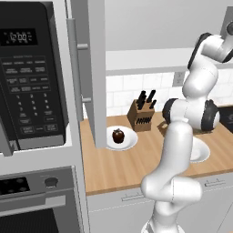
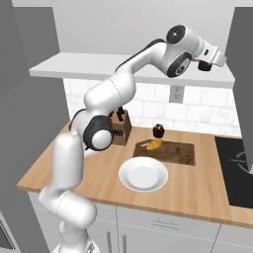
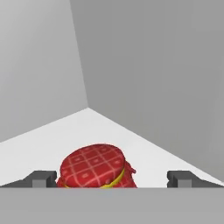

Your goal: From the different types of pastries on the counter, select a croissant and place it on the cutting board. Then retrieve a jar of jam from the cabinet and place it alongside the croissant on the cutting board.

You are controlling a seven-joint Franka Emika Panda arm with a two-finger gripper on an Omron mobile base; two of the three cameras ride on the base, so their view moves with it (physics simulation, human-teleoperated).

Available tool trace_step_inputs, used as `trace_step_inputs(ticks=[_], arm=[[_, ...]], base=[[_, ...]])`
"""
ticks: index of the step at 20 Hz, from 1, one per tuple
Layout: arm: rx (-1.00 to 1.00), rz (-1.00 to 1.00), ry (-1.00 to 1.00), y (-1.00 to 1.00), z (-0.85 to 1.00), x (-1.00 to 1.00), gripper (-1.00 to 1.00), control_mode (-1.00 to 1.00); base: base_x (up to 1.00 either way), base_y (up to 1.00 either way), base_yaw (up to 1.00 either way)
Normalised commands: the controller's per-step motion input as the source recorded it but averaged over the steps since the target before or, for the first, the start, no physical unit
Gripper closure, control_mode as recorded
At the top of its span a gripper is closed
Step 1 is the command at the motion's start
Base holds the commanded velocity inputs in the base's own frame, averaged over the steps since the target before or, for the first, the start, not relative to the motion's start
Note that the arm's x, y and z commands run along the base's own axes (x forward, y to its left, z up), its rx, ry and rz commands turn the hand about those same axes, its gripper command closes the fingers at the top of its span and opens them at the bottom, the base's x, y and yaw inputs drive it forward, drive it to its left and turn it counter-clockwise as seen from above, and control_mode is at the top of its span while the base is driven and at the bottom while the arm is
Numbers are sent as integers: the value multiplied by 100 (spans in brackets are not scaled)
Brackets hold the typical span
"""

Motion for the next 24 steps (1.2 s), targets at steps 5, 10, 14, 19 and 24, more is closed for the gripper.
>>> trace_step_inputs(ticks=[5, 10, 14, 19, 24], arm=[[0, 0, 0, 0, -32, 17, -100, -100], [0, 0, 0, 3, -22, 34, 100, -100], [0, 0, 0, 0, -17, 12, 100, -100], [0, 2, -3, -1, 5, -15, 100, -100], [-4, 15, -17, 0, 9, -99, 100, -100]], base=[[0, 0, 0], [0, 0, 0], [0, 0, 0], [0, 0, 0], [0, 0, 0]])
